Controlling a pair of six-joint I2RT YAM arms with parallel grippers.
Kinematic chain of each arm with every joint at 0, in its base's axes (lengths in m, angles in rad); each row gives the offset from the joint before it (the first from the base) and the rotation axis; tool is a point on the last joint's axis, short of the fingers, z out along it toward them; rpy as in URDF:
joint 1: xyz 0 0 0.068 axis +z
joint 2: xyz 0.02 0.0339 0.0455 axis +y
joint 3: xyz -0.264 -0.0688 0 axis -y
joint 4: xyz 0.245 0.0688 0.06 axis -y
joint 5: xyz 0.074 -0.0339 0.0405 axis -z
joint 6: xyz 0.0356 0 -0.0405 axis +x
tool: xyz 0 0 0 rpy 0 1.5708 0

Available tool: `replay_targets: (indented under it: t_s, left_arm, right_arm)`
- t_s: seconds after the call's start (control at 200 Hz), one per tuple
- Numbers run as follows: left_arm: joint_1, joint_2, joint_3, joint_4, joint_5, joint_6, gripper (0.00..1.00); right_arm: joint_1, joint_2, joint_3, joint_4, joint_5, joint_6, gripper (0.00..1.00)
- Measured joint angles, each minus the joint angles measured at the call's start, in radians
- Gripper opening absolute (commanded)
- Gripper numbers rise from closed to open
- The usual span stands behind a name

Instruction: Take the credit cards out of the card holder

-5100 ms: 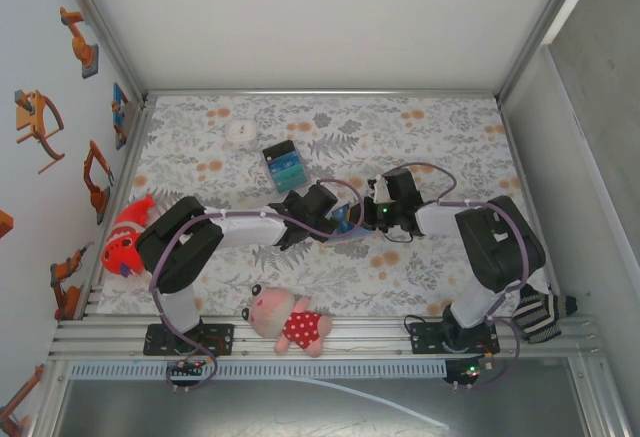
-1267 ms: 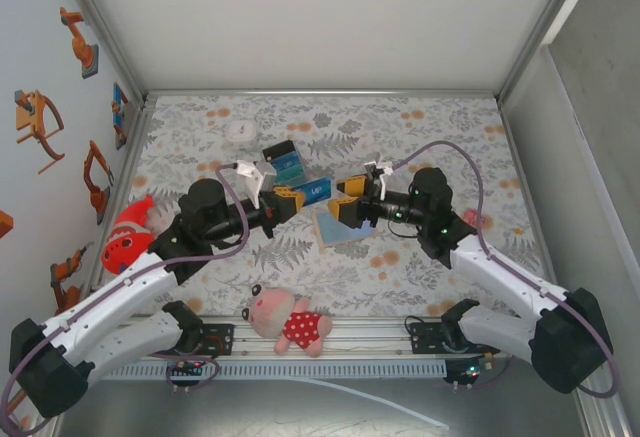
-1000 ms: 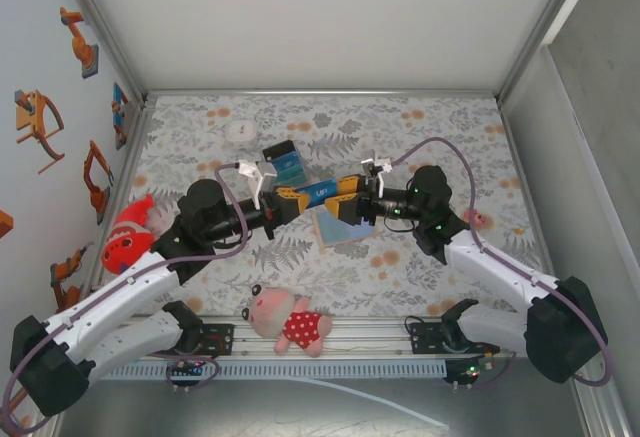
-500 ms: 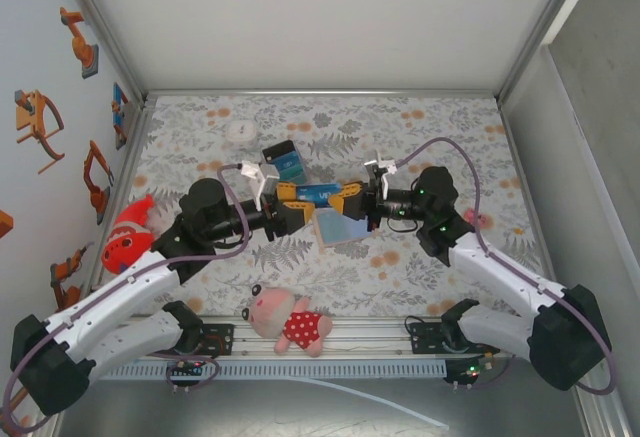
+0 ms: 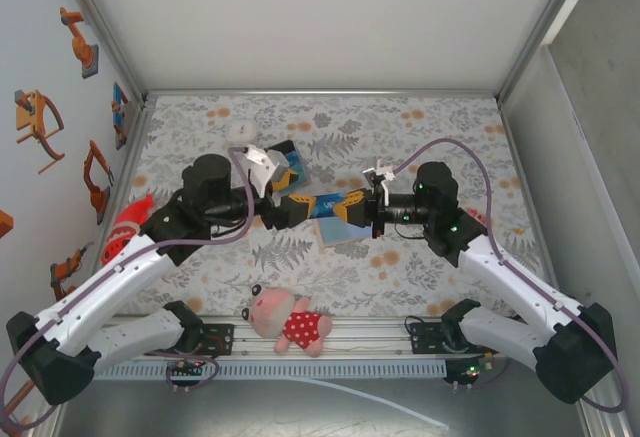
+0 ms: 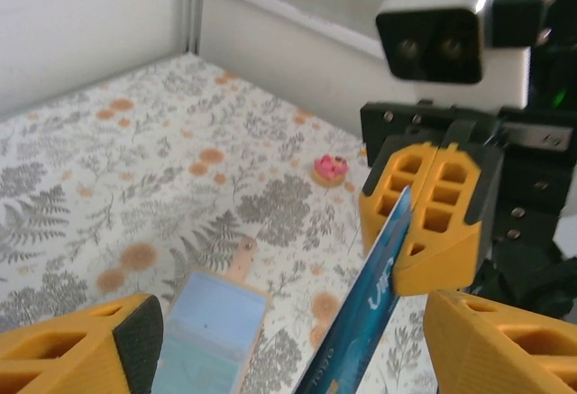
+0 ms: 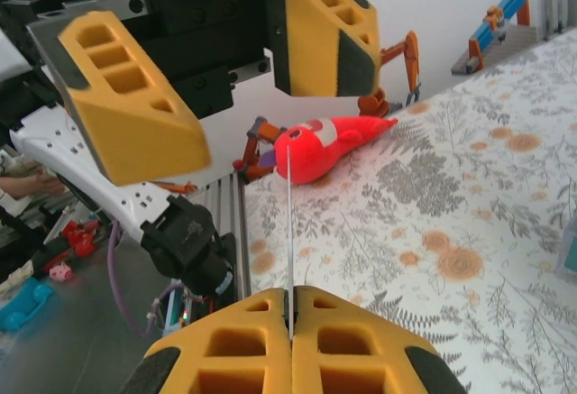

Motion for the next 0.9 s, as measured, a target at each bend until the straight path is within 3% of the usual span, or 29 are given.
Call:
replay_targets:
  t_s: [0.14, 0.316, 0.676, 0.801, 0.896]
  left_arm:
    - [-0.001, 0.050, 0.028, -0.064, 0.041, 0.053, 0.63]
    - [-0.001, 0.110, 0.117, -0.134, 0.131, 0.121, 0.35]
    - [-0.007, 0.221, 0.184, -0.256, 0.242, 0.230, 0.29]
    - [-0.008, 0.243, 0.191, -0.282, 0.269, 0.253, 0.00]
    - [-0.012, 0.246, 0.201, -0.301, 0.278, 0.266, 0.00]
  right_arm:
    - [0.000, 0.000, 0.002, -0.027, -0.001, -0.013, 0.00]
    - [0.000, 0.000, 0.006, -0.045, -0.008, -0.027, 0.00]
    - [0.000, 0.000, 0.011, -0.053, -0.023, -0.034, 0.00]
    - [-0.001, 0.002, 0.012, -0.060, -0.015, -0.036, 0.00]
    - [-0.005, 0.005, 0.014, -0.066, -0.014, -0.040, 0.00]
